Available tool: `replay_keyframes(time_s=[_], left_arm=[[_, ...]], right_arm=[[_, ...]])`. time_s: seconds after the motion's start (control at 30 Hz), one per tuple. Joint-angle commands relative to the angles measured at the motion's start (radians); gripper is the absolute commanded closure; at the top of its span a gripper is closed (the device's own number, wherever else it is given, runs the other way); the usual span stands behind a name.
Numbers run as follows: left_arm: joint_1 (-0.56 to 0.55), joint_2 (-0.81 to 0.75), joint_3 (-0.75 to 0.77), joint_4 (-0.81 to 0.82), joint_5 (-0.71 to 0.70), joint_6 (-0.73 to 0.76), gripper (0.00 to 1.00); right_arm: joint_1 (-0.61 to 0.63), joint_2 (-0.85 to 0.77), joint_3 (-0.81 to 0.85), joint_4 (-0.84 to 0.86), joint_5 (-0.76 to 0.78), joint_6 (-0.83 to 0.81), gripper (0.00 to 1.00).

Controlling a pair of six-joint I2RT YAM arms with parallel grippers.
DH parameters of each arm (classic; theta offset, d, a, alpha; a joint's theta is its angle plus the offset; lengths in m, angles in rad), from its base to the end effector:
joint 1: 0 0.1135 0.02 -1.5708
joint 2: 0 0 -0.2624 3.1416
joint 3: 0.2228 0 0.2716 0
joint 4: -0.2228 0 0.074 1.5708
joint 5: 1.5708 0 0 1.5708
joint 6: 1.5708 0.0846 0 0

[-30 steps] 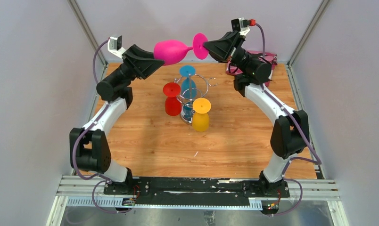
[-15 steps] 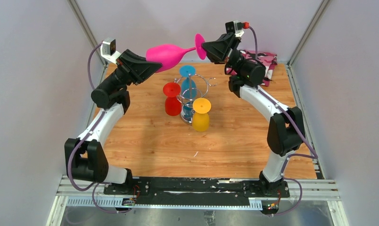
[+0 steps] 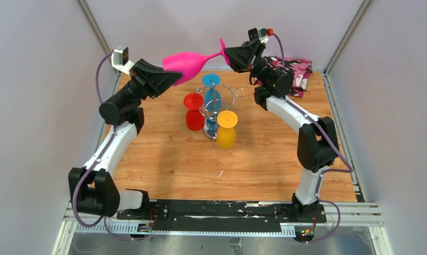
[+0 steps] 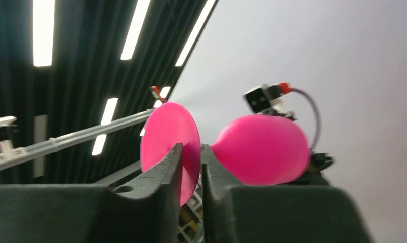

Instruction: Take the wine glass off the wine glass rack

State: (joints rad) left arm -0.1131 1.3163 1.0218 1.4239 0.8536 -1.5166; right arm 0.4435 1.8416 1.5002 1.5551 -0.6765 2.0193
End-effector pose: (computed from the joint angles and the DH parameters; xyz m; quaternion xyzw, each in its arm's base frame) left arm 0.2712 -0.0950 0.4652 0.1798 0.4129 -0.7085 0.5434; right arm 0.3465 0.2233 0.4653 -0.1116 0.3497 0.8950 0.2535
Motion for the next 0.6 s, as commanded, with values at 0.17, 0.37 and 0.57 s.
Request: replay_keyframes(time_s=[0.17, 0.37, 0.57], left_arm=[[-0.016, -0.217, 0.177, -0.890, -0.143, 0.622, 1.00], [-0.016, -0.175, 0.501, -1.520, -0.395, 0.990, 1.00], [-0.017, 0.088, 0.908, -2.043, -0.715, 1.177, 1.00]], right_arm=[[-0.004, -0.036, -0.078, -0.001, -0.115, -0.127, 0.13], [-0.070, -0.049, -0.163, 0.039, -0.106, -0.092, 0.07], [-0.165, -0.109, -0.258, 0.040, -0.126, -0.117, 0.07]])
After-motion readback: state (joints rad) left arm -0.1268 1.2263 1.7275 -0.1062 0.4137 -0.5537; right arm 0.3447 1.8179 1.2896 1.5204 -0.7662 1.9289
